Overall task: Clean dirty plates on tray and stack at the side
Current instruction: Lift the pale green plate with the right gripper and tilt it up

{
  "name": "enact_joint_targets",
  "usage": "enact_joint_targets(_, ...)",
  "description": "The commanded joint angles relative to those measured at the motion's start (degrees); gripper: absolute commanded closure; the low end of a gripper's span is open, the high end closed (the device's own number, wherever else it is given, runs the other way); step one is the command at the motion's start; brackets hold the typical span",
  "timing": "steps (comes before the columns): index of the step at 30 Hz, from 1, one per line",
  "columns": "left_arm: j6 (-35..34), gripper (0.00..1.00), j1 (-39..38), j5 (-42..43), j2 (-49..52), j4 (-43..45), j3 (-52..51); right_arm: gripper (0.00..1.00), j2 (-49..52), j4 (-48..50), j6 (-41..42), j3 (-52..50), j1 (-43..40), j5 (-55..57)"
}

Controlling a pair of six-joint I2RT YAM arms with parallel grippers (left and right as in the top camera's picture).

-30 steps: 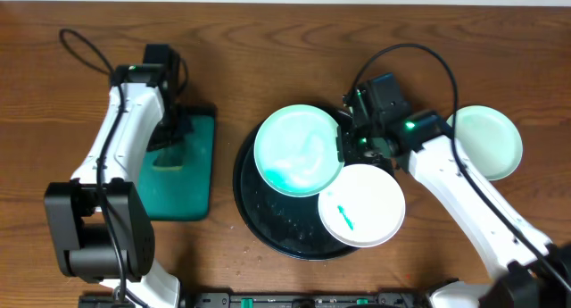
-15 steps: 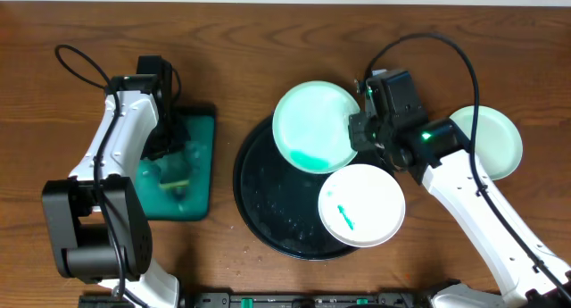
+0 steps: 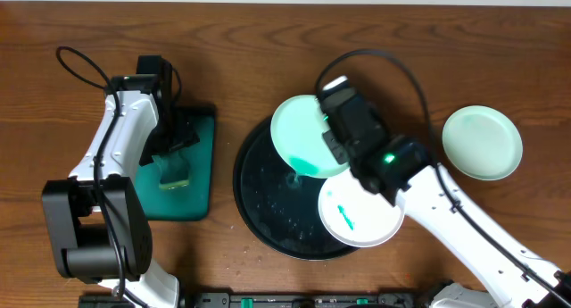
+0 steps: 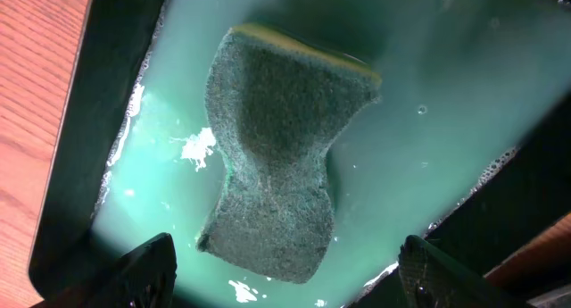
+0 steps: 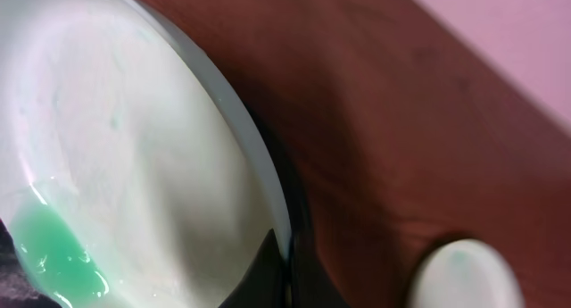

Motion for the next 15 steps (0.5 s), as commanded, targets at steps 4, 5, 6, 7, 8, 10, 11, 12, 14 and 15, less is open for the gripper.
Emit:
enact_joint_targets(4,-0.1,0.19,0.2,0.5,0.2,-0.2,0.0,0.99,0.2,0.3,-9.5,1.3,9.0,24.2)
enact_joint_targets(5,-0.1,0.19,0.2,0.5,0.2,-0.2,0.0,0.99,0.5,0.3,-10.9,1.3,10.2,26.2)
enact_joint_targets(6,-0.1,0.19,0.2,0.5,0.2,-0.2,0.0,0.99,0.6,0.3,-12.9,1.3,12.0,28.9)
enact_joint_targets(7,-0.1,0.19,0.2,0.5,0.2,-0.2,0.0,0.99,0.7,0.5,-14.1,1.3,13.8,32.3)
enact_joint_targets(8,-0.1,0.19,0.2,0.5,0.2,-0.2,0.0,0.99,0.7,0.7,-14.8,1.3,14.8,34.3)
enact_joint_targets(10,-0.1,0.19,0.2,0.5,0.2,-0.2,0.0,0.99,0.7,0.7,-16.5,1.3,16.3,37.3)
enact_joint_targets(11,-0.1,0.19,0.2,0.5,0.2,-0.2,0.0,0.99,0.7,0.7,-17.5,1.3,17.1,38.7)
enact_joint_targets(12,-0.1,0.19,0.2,0.5,0.2,-0.2,0.0,0.99,0.7,0.7,-18.5,1.3,18.0,40.5)
enact_joint_targets(14,-0.1,0.19,0.2,0.5,0.2,-0.2,0.0,0.99,0.7,0.7,-20.4,1.3,20.0,44.6)
enact_joint_targets(15,-0.1,0.19,0.2,0.5,0.2,-0.2,0.0,0.99,0.7,0.7,-21.5,1.3,20.9,46.1)
